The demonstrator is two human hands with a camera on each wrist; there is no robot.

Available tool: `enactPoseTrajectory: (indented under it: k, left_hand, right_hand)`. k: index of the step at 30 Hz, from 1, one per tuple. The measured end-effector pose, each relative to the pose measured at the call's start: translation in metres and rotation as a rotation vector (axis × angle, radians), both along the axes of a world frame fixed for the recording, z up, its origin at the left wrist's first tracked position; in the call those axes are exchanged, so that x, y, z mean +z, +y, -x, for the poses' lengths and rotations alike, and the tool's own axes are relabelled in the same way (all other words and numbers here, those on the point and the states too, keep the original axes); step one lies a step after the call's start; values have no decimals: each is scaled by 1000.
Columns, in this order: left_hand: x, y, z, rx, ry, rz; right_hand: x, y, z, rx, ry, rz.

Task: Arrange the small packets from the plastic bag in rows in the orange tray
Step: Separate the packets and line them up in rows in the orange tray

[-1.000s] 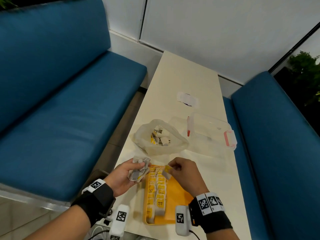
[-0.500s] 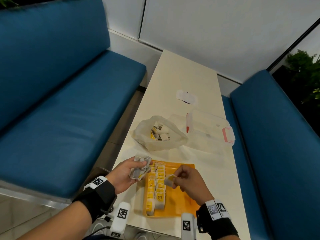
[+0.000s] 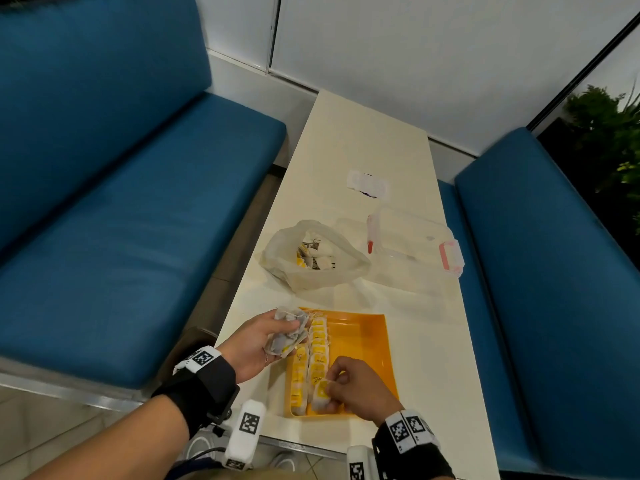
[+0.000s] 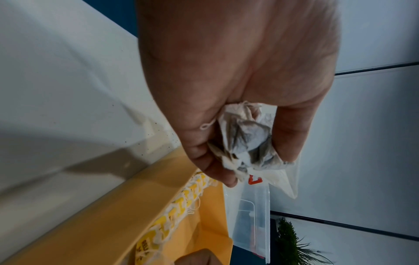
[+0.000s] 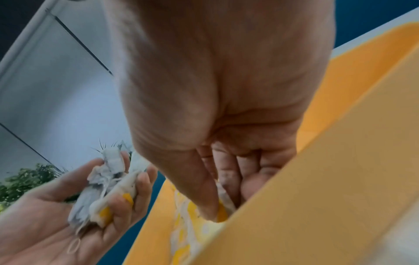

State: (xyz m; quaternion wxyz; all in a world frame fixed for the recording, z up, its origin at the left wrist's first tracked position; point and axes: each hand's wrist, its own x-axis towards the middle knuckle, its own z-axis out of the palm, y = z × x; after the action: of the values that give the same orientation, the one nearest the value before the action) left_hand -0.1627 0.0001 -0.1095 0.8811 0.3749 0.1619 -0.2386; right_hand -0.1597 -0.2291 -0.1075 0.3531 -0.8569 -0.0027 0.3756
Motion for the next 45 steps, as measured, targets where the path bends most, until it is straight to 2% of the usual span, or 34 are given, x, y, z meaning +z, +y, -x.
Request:
enactPoseTrajectory:
  k: [4,15,19,22,24,33,45]
  left_hand:
    - [0,-1,1,-11,-7,-28]
    - [1,-4,2,-71,-21,-107]
    - [-2,-6,3,-73,-13,-104]
    - [-2,-6,1,-76,-6,-99]
    - [-2,-7,0,-76,0,-100]
    - [-3,-7,0,-95,2,-125]
    - [-2,-7,0,-102,7,-129]
  right_hand:
    - [-12,5,1,0,-15,43]
    - [-26,15,9,-29,-244,227]
    - [-20,14,7,90,-295,249]
    - [-21,14,6,234,-254,295]
    - [-24,14,6,263,-233,312]
    - [-33,13,4,218,-266,346]
    - [-33,22,1,127,-252,298]
